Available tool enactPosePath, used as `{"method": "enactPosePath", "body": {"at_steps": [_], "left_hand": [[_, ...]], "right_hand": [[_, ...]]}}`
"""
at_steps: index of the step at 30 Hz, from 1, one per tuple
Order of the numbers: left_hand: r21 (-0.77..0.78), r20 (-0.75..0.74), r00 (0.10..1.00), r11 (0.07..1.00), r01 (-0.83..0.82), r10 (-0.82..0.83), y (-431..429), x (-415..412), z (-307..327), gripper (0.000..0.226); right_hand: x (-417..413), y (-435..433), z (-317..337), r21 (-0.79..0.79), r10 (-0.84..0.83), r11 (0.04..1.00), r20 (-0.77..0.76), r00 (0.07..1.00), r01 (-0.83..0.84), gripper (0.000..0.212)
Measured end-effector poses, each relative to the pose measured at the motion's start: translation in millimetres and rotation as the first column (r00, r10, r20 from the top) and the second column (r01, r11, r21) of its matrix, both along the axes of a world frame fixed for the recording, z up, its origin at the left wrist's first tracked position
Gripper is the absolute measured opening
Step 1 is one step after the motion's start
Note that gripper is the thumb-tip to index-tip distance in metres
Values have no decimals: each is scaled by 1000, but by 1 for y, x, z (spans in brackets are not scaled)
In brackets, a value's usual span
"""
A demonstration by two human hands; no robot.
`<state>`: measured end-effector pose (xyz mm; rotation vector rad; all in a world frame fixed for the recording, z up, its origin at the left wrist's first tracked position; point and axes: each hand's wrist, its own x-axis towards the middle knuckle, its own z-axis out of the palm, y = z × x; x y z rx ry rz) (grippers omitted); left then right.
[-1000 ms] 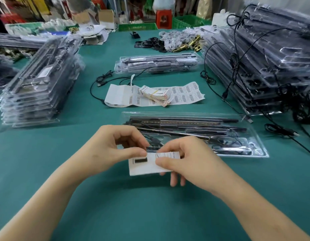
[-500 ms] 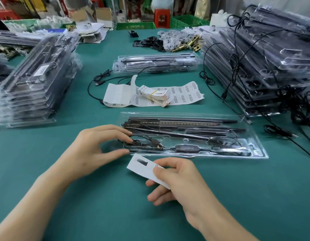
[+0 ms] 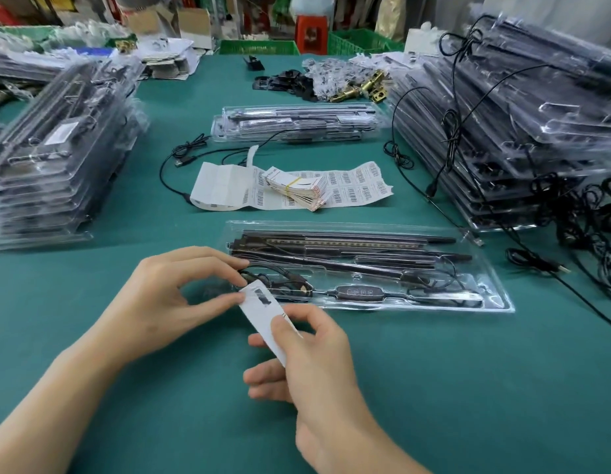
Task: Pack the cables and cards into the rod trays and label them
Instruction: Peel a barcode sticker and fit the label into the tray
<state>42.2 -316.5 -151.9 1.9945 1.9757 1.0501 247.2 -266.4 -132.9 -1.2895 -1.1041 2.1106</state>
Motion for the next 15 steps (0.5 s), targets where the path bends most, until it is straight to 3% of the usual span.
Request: {"method": "enactPosePath", "body": {"at_steps": [3, 5, 8, 11, 13, 15], "left_hand": [[-7, 3, 1000, 1000, 10, -10, 0, 1, 0, 11], [-7, 5, 1000, 1000, 8, -7, 0, 1, 0, 11], [-7, 8, 1000, 1000, -4, 4, -1, 1, 0, 11], [-10, 6, 1000, 1000, -4, 4, -1, 2, 0, 10], [-6, 6, 1000, 1000, -3, 3, -1, 2, -1, 10], [-1, 8, 1000, 1000, 4, -4, -1, 1, -1, 11]], "right_hand": [[-11, -15, 1, -86, 25, 996, -24, 999, -27, 8], [-17, -20, 0, -106, 143, 984, -24, 989, -145, 13], [-17, -14, -2, 42, 281, 958, 78, 957, -285, 18], [-10, -2, -4, 268, 297, 887, 291, 909, -376, 30], [-9, 3, -3, 282, 290, 877, 335, 896, -389, 26], [-11, 3, -3, 197, 309, 910, 262, 914, -364, 13]]}}
